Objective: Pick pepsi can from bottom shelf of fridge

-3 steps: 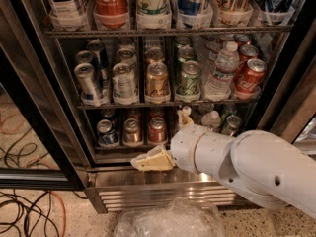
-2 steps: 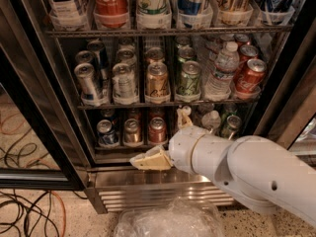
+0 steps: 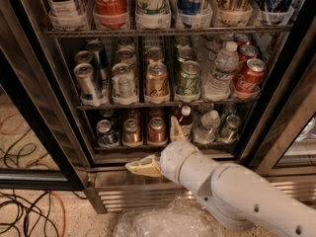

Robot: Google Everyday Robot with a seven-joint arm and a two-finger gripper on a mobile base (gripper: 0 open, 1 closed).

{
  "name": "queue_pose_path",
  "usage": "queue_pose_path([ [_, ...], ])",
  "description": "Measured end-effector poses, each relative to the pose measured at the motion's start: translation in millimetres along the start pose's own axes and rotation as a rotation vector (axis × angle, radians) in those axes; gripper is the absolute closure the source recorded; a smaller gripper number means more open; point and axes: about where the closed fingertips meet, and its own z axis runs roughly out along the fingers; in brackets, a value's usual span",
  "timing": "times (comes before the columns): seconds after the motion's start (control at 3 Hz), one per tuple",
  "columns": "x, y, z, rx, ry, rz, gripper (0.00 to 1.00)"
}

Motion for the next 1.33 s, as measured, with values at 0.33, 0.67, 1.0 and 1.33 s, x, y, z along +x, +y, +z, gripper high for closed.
queue_pose_path([
  [0.33, 20.0, 10.9, 16.5, 0.016, -0.045, 0.004, 0.00],
  [0.67, 39.4, 19.3, 30.6, 0.029, -0.077, 0.034, 0.00],
  [1.0, 59.0, 28.6, 45.6, 0.038, -0.093, 0.082, 0.00],
  [1.33, 90.7, 46.8, 74.7, 0.029, -0.034, 0.080, 0.00],
])
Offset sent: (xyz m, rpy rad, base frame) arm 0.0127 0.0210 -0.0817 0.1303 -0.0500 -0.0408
